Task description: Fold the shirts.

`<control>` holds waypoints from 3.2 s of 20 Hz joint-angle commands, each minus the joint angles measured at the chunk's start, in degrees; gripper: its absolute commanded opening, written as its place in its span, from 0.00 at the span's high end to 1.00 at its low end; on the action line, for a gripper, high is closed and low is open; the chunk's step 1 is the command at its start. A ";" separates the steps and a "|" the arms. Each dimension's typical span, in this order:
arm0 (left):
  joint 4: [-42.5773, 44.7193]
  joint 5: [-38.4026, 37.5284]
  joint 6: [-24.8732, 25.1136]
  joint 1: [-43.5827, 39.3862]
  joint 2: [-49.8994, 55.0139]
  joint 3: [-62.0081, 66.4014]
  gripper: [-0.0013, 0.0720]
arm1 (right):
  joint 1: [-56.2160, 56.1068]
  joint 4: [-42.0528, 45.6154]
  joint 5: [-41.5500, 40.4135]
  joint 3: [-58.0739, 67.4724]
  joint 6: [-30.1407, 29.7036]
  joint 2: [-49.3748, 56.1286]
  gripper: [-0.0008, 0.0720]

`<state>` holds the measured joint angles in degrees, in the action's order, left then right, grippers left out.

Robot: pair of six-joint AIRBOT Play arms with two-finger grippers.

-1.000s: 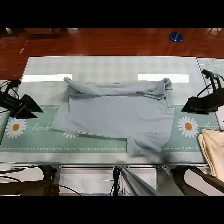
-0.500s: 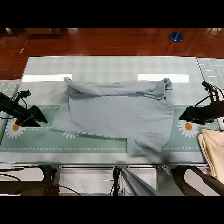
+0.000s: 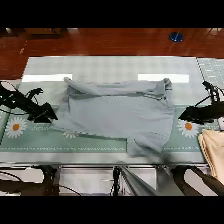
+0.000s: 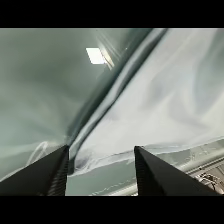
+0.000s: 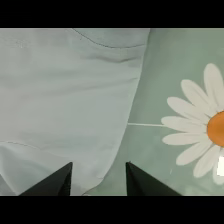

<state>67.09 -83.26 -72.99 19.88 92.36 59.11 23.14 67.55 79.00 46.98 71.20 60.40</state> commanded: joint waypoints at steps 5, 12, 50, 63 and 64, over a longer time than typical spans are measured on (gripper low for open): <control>0.61 0.07 -4.28 -6.12 4.87 -0.09 0.42 | 0.02 0.00 0.13 -0.02 0.66 -8.20 0.40; 0.61 -0.35 -2.45 -7.63 3.41 0.22 0.96 | 4.42 6.71 0.44 -2.25 3.76 -11.28 0.32; -33.40 1.57 7.82 -2.12 -22.34 17.09 0.96 | 1.09 -30.88 -4.15 0.46 2.95 -20.02 0.96; -9.88 21.97 -9.62 -0.17 -70.12 41.31 0.96 | 1.05 -7.30 -10.51 74.18 23.19 -22.58 0.96; -8.20 18.12 -11.63 -0.26 -71.36 41.66 0.96 | 1.05 -7.08 -5.97 75.97 23.23 -22.88 0.96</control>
<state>47.64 -60.80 -75.61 19.64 27.14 98.85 24.25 56.21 64.93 114.19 90.00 37.63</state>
